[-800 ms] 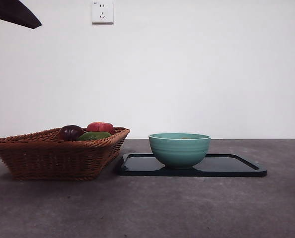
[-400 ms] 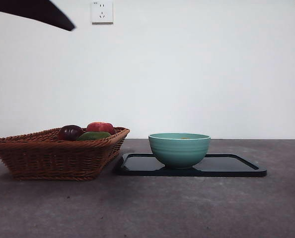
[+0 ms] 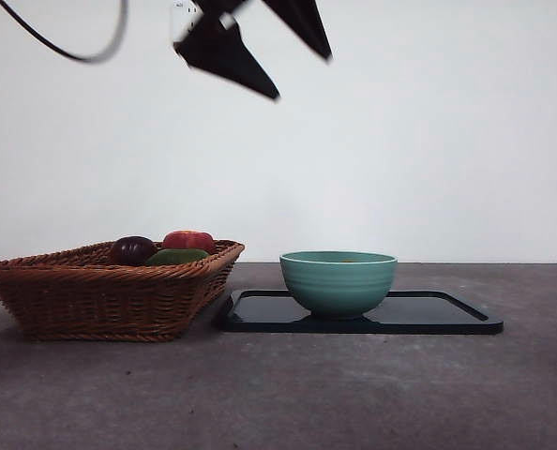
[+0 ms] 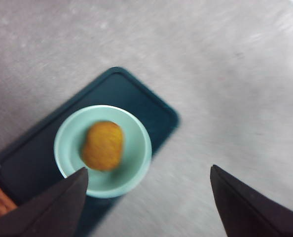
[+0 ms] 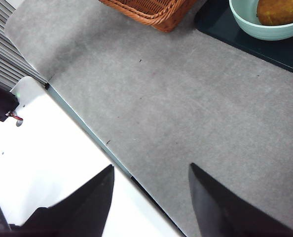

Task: Pick up the wifruite, put it on the bowl, pick up the plate, put it on desk

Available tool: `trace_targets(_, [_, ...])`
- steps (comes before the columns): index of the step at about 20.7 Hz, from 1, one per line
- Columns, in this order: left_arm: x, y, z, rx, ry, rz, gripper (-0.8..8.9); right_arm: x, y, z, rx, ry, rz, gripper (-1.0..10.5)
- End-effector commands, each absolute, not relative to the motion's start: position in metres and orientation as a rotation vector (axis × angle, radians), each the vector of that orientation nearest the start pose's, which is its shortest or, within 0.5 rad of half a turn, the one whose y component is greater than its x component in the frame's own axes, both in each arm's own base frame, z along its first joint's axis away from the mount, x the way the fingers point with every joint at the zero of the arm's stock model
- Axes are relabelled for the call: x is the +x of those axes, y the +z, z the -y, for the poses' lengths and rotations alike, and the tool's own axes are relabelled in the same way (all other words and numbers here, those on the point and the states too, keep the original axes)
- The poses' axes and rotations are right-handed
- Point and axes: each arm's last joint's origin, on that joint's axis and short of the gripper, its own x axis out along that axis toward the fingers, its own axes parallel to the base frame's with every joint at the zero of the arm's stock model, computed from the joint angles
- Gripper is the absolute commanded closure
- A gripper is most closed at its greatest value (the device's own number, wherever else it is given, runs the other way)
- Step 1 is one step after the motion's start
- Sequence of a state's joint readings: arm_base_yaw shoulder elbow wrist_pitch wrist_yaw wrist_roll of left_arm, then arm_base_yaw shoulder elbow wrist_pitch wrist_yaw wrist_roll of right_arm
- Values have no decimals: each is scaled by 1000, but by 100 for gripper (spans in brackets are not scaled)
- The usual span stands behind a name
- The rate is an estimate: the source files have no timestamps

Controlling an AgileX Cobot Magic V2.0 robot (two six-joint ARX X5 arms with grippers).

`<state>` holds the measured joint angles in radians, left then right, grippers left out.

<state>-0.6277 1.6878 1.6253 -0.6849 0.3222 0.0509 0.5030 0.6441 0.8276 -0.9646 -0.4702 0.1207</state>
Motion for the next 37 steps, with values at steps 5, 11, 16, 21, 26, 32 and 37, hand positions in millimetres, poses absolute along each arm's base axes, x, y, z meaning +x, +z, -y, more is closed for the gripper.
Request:
trace_targets(5, [344,301,266,236,-913,-790,416,76,306,-57,99,886,-825,708])
trace_targets(11, [363,242,286,346,-901,-857,415,72,305,-55,95,879,-850,708])
trace_targets(16, [366,221,302,398,-899,-830,416,72,305,-55,95,879,-850,708])
trace_targets(21, [369,201,306,430,-892,-854,416,72,305,-55,96,879,-850,708])
trace_targets(26, [371,196,308,437,-895,-853,416,72,305,-55,95,878,-850,708])
trace_targets(32, [369,194,310,443,-903,-858,416,72,305,-55,92,872,-847,708])
trace_targets(37, [366,192,312,450,-910,-876,417,72,305,-55,92,872,-848,708])
